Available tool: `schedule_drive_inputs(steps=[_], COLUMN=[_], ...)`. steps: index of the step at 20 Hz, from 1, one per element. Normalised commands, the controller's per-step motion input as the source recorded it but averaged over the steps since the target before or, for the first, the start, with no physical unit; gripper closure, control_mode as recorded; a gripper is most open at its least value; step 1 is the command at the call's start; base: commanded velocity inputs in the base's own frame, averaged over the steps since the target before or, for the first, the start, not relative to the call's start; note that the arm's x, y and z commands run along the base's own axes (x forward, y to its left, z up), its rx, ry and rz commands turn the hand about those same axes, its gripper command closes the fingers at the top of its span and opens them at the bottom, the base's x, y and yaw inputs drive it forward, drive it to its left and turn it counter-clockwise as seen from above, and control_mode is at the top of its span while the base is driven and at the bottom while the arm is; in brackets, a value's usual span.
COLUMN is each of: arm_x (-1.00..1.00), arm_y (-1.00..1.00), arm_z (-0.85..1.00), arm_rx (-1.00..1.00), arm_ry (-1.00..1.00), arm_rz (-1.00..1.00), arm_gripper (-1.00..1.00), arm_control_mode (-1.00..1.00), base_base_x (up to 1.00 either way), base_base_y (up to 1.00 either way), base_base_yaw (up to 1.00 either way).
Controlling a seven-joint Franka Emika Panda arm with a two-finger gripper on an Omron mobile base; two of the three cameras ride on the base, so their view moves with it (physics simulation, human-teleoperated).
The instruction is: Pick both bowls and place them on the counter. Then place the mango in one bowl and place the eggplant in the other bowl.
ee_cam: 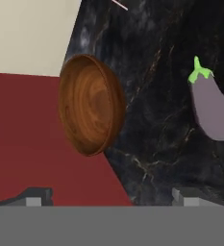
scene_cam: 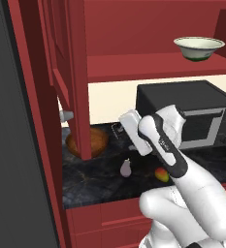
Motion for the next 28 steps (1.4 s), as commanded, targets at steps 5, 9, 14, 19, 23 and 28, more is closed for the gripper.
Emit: schedule_drive_inputs(steps=[5,9,14,19,23,28], arm_x=[-0.43,-0.38,-0.39,-0.38,-0.33,-0.33], arm_y=[-0.24,-0.33,-0.38,-0.38,-0.34,-0.29], arm_z=[0.46,0.51,0.56,0.59,0.53,0.49], arm_rx=[-0.08,-0.02,0.0,0.0,0.0,0.0], arm_ry=[-0.03,0.0,-0.01,-0.02,-0.02,-0.04], arm_rz=[-0.17,-0.19,-0.14,-0.13,-0.11,-0.08], arm_gripper=[-1.0,-1.0,-1.0,-1.0,-1.0,-1.0], arm_control_mode=[-1.0,-1.0,-1.0,-1.0,-1.0,-1.0], base_base_x=[0.0,0.0,0.0,0.0,0.0,0.0], base_base_y=[0.0,0.0,0.0,0.0,0.0,0.0], base_base_yaw=[0.0,0.0,0.0,0.0,0.0,0.0])
